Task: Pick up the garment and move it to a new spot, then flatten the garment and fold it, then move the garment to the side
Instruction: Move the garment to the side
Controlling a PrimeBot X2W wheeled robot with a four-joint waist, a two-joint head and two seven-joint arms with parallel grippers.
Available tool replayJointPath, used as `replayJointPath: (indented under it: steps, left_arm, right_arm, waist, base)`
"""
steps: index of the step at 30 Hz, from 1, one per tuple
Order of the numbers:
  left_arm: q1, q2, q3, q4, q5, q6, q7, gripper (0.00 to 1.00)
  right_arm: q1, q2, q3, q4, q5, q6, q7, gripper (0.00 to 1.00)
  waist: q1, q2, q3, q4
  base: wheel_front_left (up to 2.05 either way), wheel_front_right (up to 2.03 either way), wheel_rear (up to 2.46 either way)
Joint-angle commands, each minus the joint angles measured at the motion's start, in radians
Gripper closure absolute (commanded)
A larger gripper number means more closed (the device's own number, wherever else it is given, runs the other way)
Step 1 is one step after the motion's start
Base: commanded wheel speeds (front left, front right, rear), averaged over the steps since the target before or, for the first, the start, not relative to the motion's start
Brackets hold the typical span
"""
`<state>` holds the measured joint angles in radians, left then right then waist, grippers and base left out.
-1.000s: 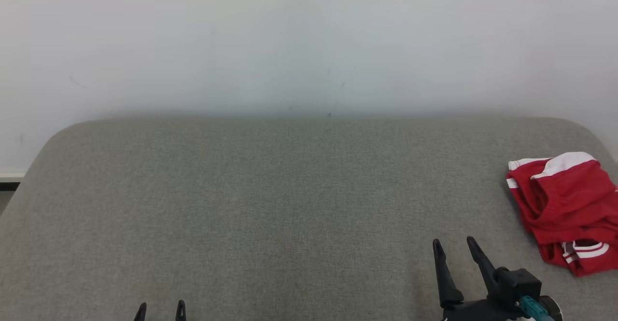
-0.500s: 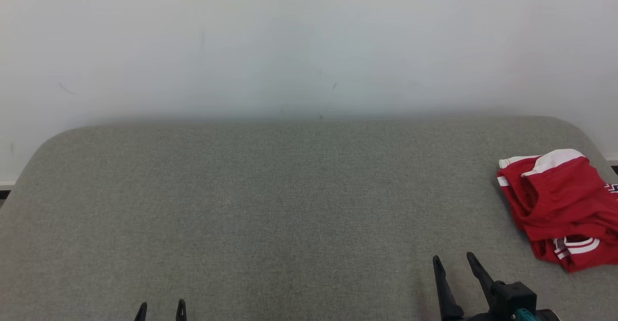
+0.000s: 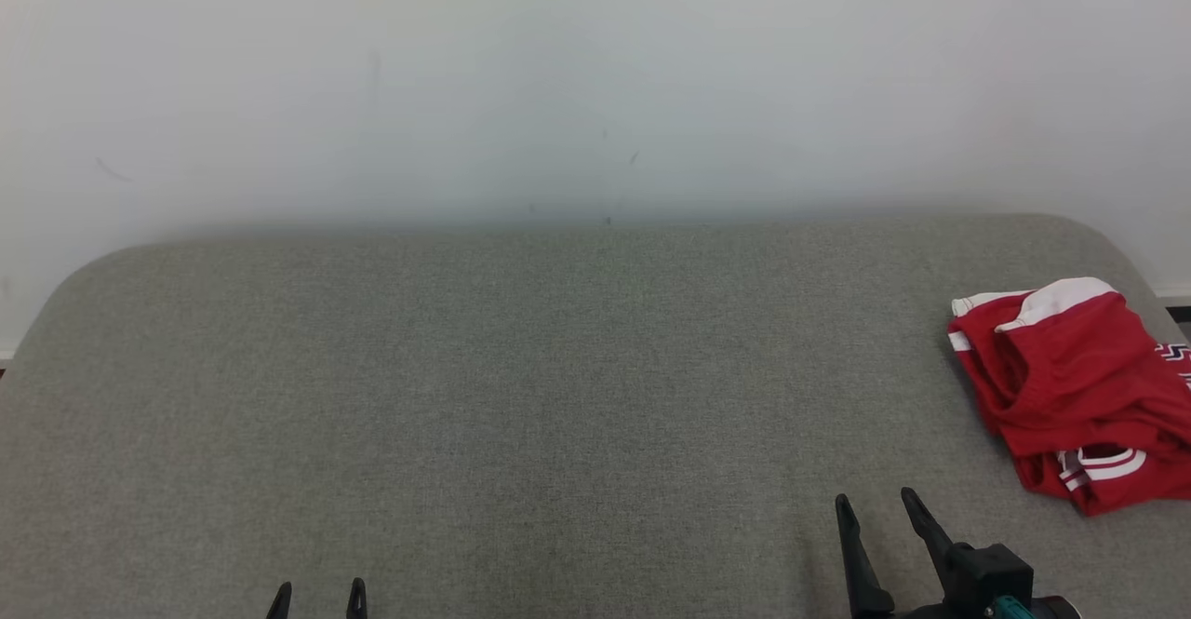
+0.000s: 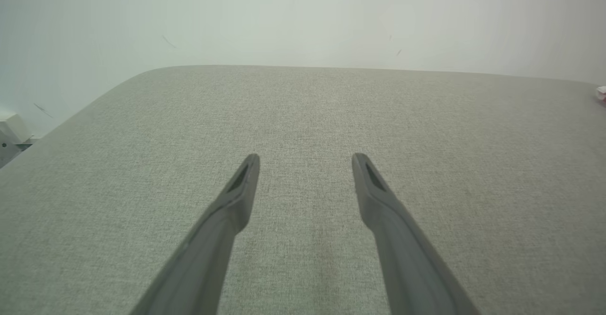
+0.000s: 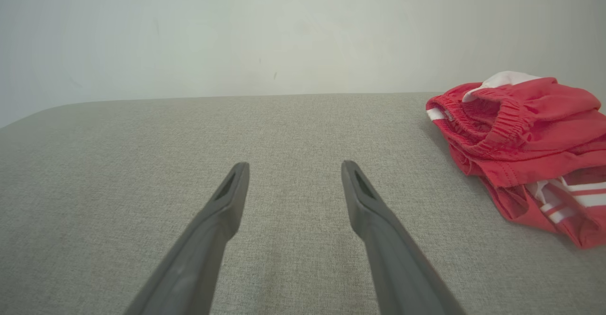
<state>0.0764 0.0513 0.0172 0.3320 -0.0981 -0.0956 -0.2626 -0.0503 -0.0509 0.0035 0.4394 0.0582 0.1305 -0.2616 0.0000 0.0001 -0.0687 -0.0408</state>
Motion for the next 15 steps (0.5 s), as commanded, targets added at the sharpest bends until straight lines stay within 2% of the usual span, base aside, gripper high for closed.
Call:
replayJointPath:
  steps: [1, 6, 15]
  left_arm:
    - [0.000, -0.001, 0.002, 0.000, 0.002, 0.001, -0.003, 0.00]
    - [0.001, -0.001, 0.001, 0.000, 0.003, -0.002, -0.003, 0.00]
    - [0.006, -0.001, 0.001, 0.003, 0.004, -0.002, -0.003, 0.00]
  right_arm:
    - [0.006, 0.001, 0.001, -0.002, -0.010, 0.000, -0.004, 0.00]
    - [0.004, 0.001, 0.003, -0.003, -0.026, 0.000, -0.004, 0.00]
    - [0.002, 0.001, 0.004, 0.000, 0.014, 0.000, -0.004, 0.00]
  waist:
    - [0.0000, -0.0001, 0.001, -0.001]
    - [0.0000, -0.0001, 0.002, -0.003]
    - [0.0000, -0.0001, 0.005, -0.008]
  base:
    - [0.00, 0.00, 0.00]
    - [0.00, 0.00, 0.00]
    - [0.00, 0.00, 0.00]
